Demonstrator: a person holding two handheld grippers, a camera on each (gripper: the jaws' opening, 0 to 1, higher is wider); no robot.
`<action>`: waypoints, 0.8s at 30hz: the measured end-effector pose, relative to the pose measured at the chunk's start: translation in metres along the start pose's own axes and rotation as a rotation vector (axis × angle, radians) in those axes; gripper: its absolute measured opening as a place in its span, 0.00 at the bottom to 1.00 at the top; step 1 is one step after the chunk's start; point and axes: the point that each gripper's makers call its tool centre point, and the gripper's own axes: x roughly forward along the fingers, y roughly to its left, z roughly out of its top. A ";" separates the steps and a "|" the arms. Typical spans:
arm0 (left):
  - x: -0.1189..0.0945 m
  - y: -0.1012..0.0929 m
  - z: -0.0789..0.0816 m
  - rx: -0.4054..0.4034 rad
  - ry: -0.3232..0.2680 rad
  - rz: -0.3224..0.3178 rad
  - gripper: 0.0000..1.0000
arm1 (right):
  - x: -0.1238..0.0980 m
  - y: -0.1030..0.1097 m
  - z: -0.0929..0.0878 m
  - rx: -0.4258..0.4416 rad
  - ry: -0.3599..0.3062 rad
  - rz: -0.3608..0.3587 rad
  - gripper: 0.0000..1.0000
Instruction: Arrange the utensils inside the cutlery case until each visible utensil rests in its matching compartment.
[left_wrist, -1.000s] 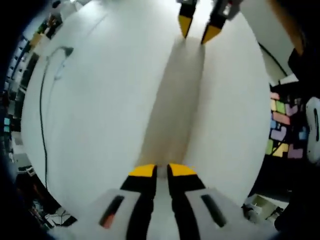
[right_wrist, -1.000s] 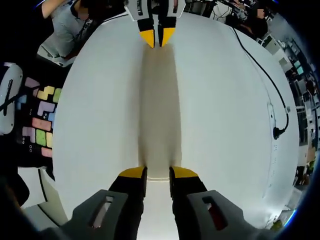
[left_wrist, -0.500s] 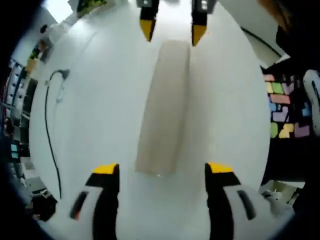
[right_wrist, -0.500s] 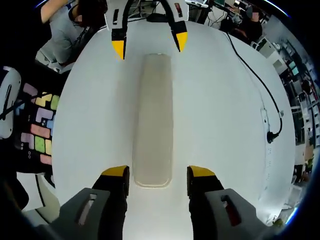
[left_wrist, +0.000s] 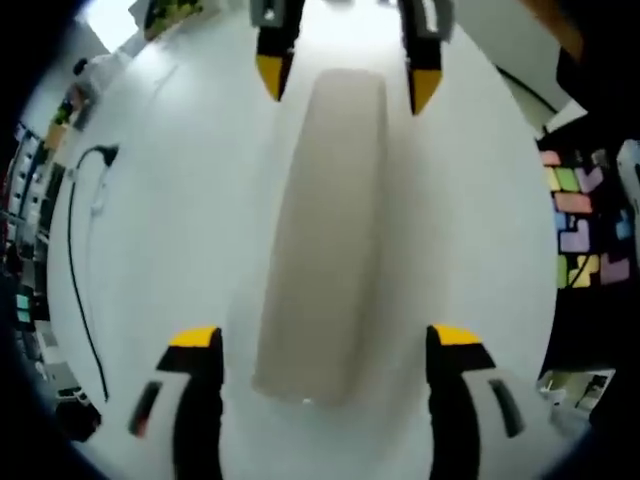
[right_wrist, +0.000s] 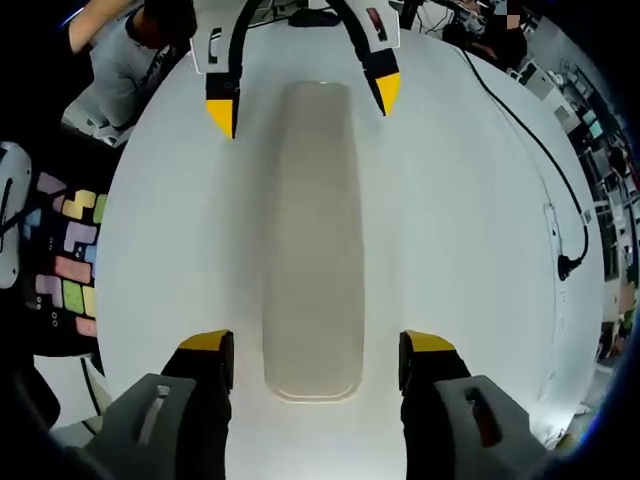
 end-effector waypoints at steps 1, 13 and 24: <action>0.001 0.001 0.001 0.001 -0.005 0.005 0.87 | 0.001 0.000 0.000 0.002 -0.001 0.000 0.73; 0.005 0.002 -0.008 -0.044 0.009 -0.033 0.82 | 0.009 -0.004 -0.005 -0.004 0.011 0.001 0.70; 0.006 0.001 -0.008 -0.039 0.041 -0.034 0.83 | 0.011 -0.004 -0.003 -0.003 0.047 -0.003 0.71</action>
